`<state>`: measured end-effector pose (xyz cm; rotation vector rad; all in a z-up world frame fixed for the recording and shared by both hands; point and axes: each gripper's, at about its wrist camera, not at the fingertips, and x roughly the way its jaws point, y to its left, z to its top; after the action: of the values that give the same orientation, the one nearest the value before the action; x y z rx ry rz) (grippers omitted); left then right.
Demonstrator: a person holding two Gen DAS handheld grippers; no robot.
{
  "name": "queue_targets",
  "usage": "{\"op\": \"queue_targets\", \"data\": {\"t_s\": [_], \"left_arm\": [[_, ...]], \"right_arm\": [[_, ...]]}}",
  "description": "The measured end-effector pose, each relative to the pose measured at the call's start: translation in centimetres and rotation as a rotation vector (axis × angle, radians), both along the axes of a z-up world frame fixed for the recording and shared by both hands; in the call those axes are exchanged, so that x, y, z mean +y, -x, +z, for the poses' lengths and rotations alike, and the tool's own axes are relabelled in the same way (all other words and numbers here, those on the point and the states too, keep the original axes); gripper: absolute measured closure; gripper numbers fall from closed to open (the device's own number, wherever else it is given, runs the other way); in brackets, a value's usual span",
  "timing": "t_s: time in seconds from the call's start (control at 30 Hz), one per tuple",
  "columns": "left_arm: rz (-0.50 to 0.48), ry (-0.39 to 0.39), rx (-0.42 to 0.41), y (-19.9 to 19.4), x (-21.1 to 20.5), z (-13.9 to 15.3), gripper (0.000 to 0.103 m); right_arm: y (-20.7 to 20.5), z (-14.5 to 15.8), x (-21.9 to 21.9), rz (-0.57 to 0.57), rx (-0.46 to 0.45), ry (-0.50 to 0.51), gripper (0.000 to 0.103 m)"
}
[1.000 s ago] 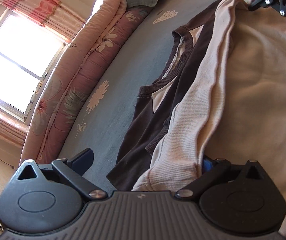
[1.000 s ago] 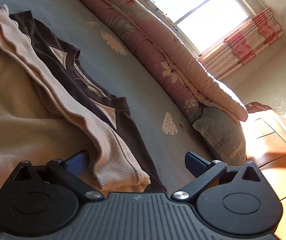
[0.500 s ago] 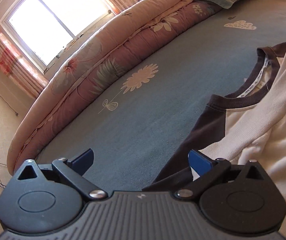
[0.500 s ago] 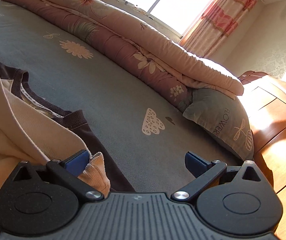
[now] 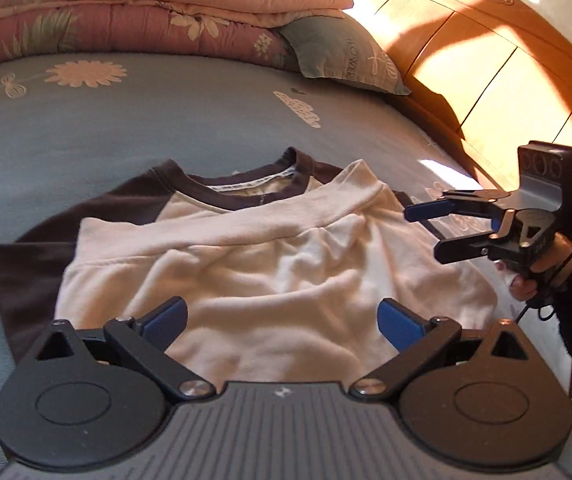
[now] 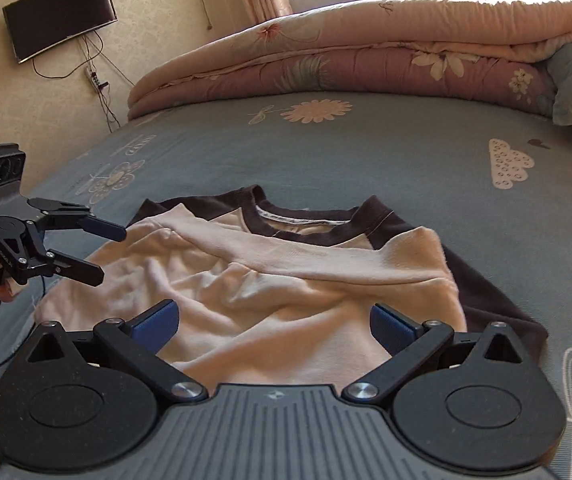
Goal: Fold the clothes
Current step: 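Lift both open grippers and bring them over the folded sweatshirt stack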
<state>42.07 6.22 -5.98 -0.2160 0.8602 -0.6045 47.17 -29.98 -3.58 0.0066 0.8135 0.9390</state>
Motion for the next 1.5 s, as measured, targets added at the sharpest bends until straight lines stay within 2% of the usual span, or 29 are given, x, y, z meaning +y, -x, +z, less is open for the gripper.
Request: {"op": "queue_targets", "data": {"t_s": [0.07,0.17,0.23,0.33,0.4,0.47,0.5,0.57,0.63,0.7,0.8,0.9,1.0,1.07,1.13,1.23,1.3,1.37,1.5], "left_arm": [[-0.001,0.008,0.014,-0.8,-0.3,-0.9,0.002],[0.101,-0.067,-0.001,-2.7,0.1,-1.9,0.002],[0.15,-0.052,0.005,-4.2,1.2,-2.3,0.003],[0.243,-0.043,-0.021,-5.0,2.1,-1.1,0.004],[0.259,0.016,-0.03,-4.6,2.9,-0.2,0.004],[0.23,0.088,-0.023,-4.0,3.5,0.2,0.003],[0.212,0.094,-0.023,-3.8,3.5,0.0,0.003],[0.21,0.06,0.005,-3.7,3.2,-0.9,0.003],[0.271,-0.032,0.06,-3.9,3.5,-2.4,0.004],[0.289,-0.039,0.06,-3.1,3.9,-2.3,0.007],[0.255,-0.012,0.044,-1.0,3.9,-0.8,0.007],[0.174,0.003,0.025,2.5,2.6,0.6,0.006],[0.135,-0.002,0.028,6.2,1.5,0.2,0.006],[0.169,-0.041,0.052,8.4,1.9,-1.0,0.006],[0.245,-0.035,0.107,10.6,3.6,-2.6,0.006],[0.3,-0.004,0.094,13.9,5.9,-2.8,0.006],[0.322,-0.006,0.103,14.5,6.2,-1.8,0.006],[0.317,0.009,0.073,14.5,5.9,-0.5,0.006],[0.236,0.073,0.062,12.9,3.2,-0.1,0.004]], "right_arm": [[-0.9,-1.3,1.0,-0.005,0.053,-0.013,0.0],[-2.9,-2.9,1.5,-0.086,0.075,-0.016,0.0],[-4.2,-3.4,1.2,-0.126,0.08,-0.057,0.002],[-5.5,-3.7,1.0,-0.219,0.062,-0.041,0.001],[-5.1,-3.4,0.4,-0.236,0.062,-0.037,0.001],[-4.2,-2.8,-0.4,-0.232,0.051,-0.035,0.001],[-3.7,-2.6,-0.9,-0.218,0.059,-0.053,0.001],[-3.2,-2.7,-2.1,-0.204,0.076,-0.063,0.001],[-3.2,-3.4,-3.2,-0.246,0.089,-0.013,0.0],[-3.1,-3.6,-4.6,-0.288,0.112,-0.022,0.006],[-1.5,-2.1,-6.1,-0.33,0.128,-0.072,0.003],[1.7,-0.6,-6.0,-0.238,0.14,-0.147,0.0],[4.9,-1.0,-5.0,-0.167,0.153,-0.135,0.0],[6.8,-2.3,-5.0,-0.175,0.163,-0.077,0.0],[8.4,-3.8,-6.4,-0.23,0.178,-0.04,0.001],[10.9,-4.8,-9.9,-0.325,0.167,-0.08,0.004],[11.9,-4.4,-11.4,-0.372,0.187,-0.115,0.003],[12.4,-3.7,-11.5,-0.403,0.187,-0.097,0.002],[12.6,-2.0,-9.1,-0.333,0.18,-0.194,0.001]]}}
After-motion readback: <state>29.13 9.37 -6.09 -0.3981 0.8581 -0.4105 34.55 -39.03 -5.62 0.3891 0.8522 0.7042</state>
